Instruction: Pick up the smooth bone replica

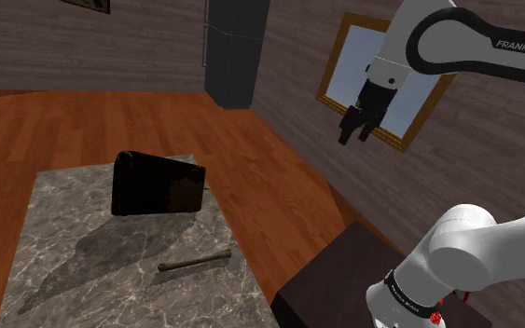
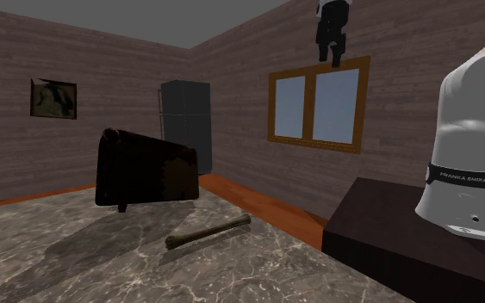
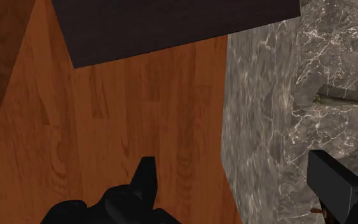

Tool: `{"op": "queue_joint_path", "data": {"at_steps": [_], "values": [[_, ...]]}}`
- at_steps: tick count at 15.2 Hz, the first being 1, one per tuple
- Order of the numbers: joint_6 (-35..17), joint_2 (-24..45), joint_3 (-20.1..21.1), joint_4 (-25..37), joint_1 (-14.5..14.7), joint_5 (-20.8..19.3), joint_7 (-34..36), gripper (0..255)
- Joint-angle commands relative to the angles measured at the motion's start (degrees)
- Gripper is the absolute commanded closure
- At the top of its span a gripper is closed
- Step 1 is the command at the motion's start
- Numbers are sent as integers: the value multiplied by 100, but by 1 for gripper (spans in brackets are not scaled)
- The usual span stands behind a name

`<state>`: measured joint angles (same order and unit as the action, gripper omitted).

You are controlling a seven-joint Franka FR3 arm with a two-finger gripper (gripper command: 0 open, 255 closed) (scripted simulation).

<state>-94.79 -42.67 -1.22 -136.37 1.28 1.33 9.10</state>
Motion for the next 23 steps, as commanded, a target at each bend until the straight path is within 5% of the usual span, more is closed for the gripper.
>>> {"op": "queue_joint_path", "data": {"at_steps": [1, 23], "values": [[0, 0, 0, 0, 0, 0, 0, 0], [-3482, 3599, 788, 197, 1256, -91, -1751, 0]]}}
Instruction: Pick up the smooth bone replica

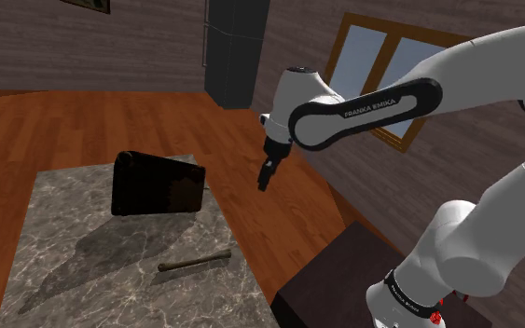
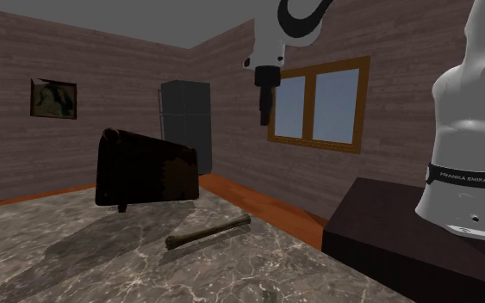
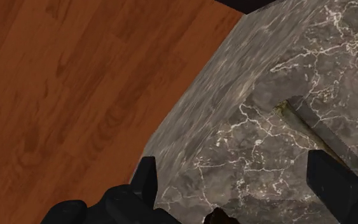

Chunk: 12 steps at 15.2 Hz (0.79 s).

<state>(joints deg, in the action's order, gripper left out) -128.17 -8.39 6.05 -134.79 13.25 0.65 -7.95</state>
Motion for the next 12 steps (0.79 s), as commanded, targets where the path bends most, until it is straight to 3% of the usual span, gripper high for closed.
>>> {"op": "queue_joint_path", "data": {"at_steps": [1, 12], "values": [[-264, 351, 107, 98, 103, -60, -102, 0], [-1343, 2308, 519, 951, 638, -819, -480, 0]]}}
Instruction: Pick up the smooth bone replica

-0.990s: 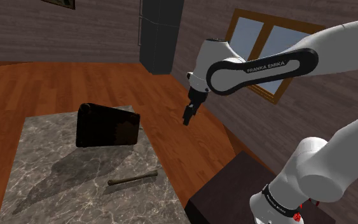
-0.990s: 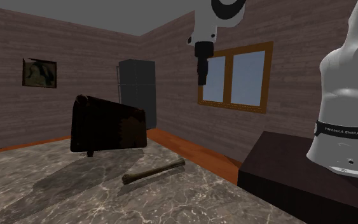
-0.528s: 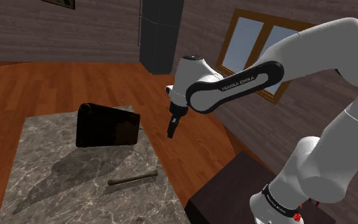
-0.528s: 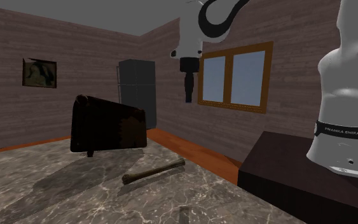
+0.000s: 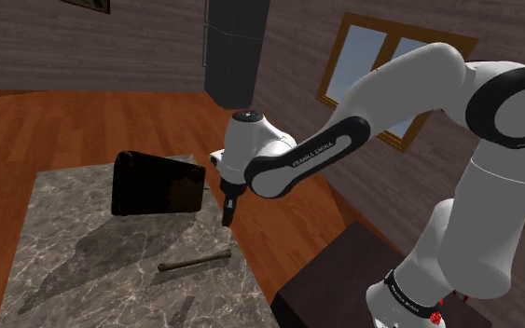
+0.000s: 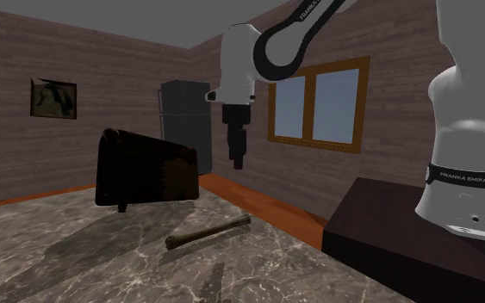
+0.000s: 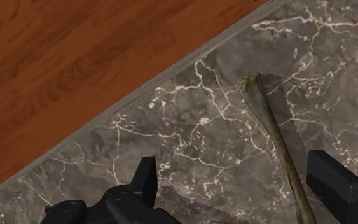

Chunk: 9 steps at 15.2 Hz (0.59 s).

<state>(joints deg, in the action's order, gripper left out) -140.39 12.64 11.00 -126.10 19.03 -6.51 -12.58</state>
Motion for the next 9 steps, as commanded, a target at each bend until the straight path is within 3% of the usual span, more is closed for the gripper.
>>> {"op": "queue_joint_path", "data": {"at_steps": [1, 9], "values": [[-196, 379, 45, 176, 120, -198, -37, 0], [-667, 1745, 91, 999, 714, -969, -189, 0]]}}
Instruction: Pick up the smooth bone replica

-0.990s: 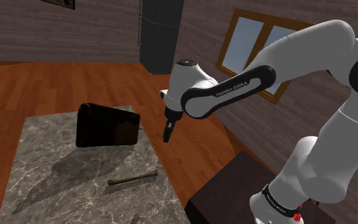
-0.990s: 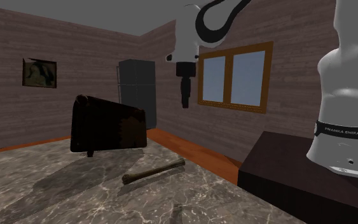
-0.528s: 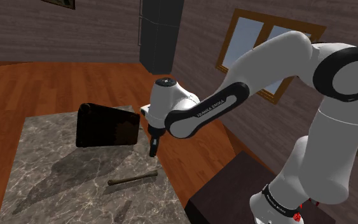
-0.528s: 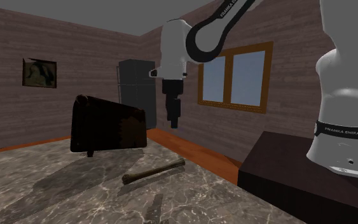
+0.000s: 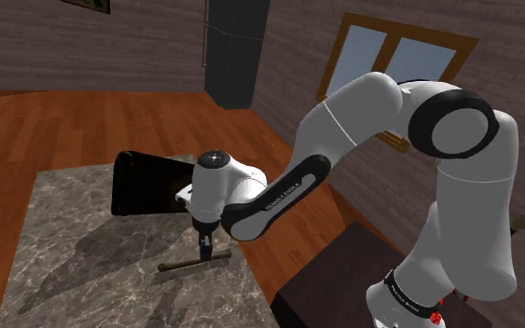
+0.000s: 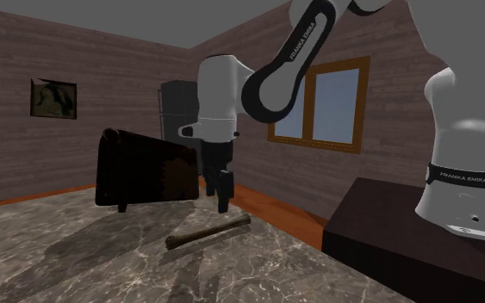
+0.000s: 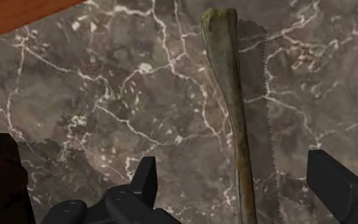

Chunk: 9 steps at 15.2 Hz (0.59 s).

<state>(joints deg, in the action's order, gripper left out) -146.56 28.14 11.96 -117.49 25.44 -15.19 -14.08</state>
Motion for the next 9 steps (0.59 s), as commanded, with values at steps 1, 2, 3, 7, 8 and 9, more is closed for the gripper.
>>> {"op": "queue_joint_path", "data": {"at_steps": [1, 2, 3, 7, 8, 9], "values": [[-95, 361, -10, 249, 156, -193, -62, 0], [-133, 502, -15, 346, 229, -270, -84, 0], [-183, 567, -37, 360, 246, -293, -65, 0], [-376, 832, -126, 432, 311, -383, 8, 0], [-423, 899, -148, 453, 328, -404, 26, 0], [-469, 967, -170, 475, 345, -425, 43, 0]]}}
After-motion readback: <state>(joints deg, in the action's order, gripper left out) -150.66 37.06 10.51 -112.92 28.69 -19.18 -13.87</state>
